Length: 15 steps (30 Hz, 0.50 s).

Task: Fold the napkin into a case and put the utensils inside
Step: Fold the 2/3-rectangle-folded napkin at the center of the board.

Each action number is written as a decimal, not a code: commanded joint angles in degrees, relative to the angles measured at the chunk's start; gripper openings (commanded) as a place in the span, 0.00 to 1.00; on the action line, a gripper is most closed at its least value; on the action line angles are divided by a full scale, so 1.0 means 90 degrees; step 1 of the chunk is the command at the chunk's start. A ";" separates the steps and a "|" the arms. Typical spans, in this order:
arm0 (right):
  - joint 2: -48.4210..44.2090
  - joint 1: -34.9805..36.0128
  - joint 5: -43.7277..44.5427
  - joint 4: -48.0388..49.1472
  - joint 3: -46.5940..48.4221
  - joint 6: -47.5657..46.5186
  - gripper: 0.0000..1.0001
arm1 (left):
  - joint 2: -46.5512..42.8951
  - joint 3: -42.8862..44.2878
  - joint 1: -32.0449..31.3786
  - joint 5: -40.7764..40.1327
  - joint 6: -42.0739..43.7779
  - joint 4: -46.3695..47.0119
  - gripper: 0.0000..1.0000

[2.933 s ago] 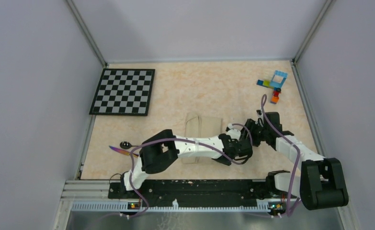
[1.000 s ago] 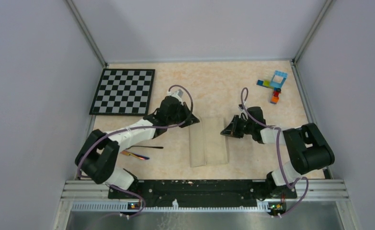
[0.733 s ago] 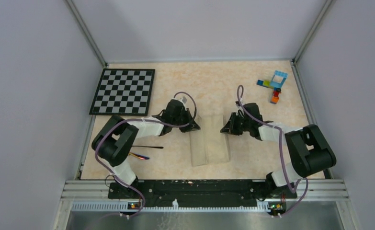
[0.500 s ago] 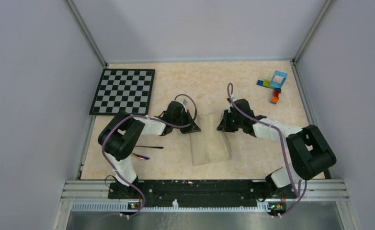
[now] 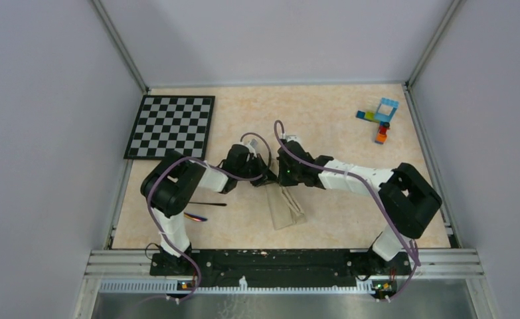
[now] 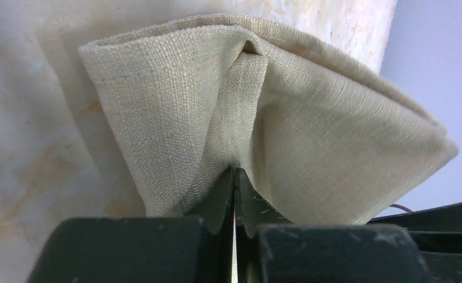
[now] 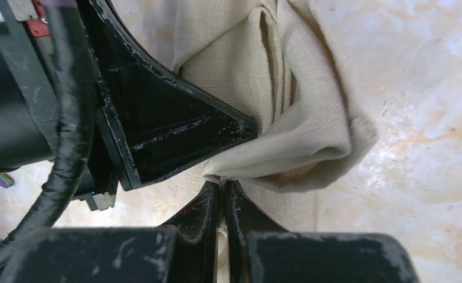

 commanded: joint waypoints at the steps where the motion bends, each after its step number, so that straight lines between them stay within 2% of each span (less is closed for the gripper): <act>1: 0.0115 0.0078 -0.0387 0.1077 -0.0235 0.0604 0.00 | 0.0318 -0.0321 0.0091 0.0128 -0.0008 0.0226 0.00; 10: 0.0412 0.0078 -0.1070 0.1939 -0.0401 0.1150 0.00 | 0.0350 -0.0498 0.0207 0.0390 0.0000 0.0618 0.00; 15: 0.0348 0.0020 -0.1069 0.2089 -0.0601 0.1146 0.00 | -0.0010 -0.0386 0.0227 0.0492 0.0239 0.0219 0.00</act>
